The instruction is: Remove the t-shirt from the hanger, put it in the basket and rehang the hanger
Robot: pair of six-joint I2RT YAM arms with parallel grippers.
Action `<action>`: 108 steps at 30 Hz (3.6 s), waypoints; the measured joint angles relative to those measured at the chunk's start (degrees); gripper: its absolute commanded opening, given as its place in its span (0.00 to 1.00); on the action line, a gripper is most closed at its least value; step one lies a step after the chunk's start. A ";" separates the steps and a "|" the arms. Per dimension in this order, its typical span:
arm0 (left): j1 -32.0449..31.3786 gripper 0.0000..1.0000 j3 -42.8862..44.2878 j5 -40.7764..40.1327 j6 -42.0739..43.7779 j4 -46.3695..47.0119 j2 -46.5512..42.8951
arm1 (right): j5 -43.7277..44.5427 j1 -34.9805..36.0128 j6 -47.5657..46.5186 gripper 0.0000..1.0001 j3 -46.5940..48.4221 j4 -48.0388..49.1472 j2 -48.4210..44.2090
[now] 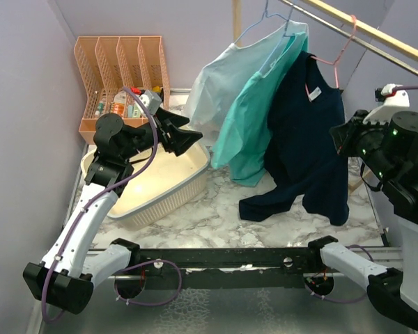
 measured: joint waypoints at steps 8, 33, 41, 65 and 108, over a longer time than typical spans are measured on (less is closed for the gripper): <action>0.00 0.72 -2.97 -0.46 0.85 -1.29 -3.19 | 8.07 -0.04 1.99 0.01 1.16 4.46 4.48; -0.02 0.72 -7.45 -1.38 0.57 0.04 -2.10 | 23.17 0.13 -1.95 0.01 9.16 11.34 8.68; -0.02 0.72 -6.47 -1.33 0.42 0.85 -1.73 | 13.14 0.11 0.76 0.01 7.17 3.93 6.49; -0.57 0.79 18.71 17.99 -8.09 10.64 8.44 | -51.76 0.04 -1.97 0.01 -12.02 10.38 -5.95; -9.88 0.00 50.29 33.38 -24.87 14.21 36.50 | -58.21 0.07 -6.40 0.01 -15.21 21.57 -0.66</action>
